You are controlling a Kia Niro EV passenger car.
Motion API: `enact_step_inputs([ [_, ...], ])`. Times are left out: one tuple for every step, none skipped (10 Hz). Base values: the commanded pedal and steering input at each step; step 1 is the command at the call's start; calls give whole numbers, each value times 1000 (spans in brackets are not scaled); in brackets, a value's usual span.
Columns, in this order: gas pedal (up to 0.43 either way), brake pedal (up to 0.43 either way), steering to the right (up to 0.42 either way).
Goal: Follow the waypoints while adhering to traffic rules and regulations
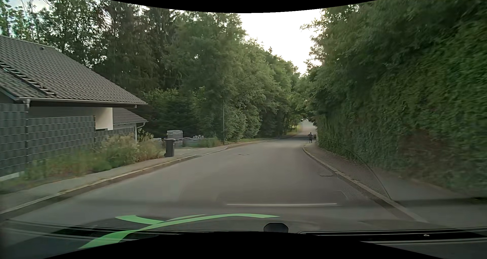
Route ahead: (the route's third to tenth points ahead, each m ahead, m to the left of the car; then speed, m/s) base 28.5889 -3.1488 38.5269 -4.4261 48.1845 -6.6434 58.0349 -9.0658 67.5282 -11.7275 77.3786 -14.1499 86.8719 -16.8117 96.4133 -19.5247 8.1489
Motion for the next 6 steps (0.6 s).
enact_step_inputs([
  [0,0,36],
  [0,0,37],
  [0,0,38],
  [0,0,38],
  [28,0,38],
  [79,0,37],
])
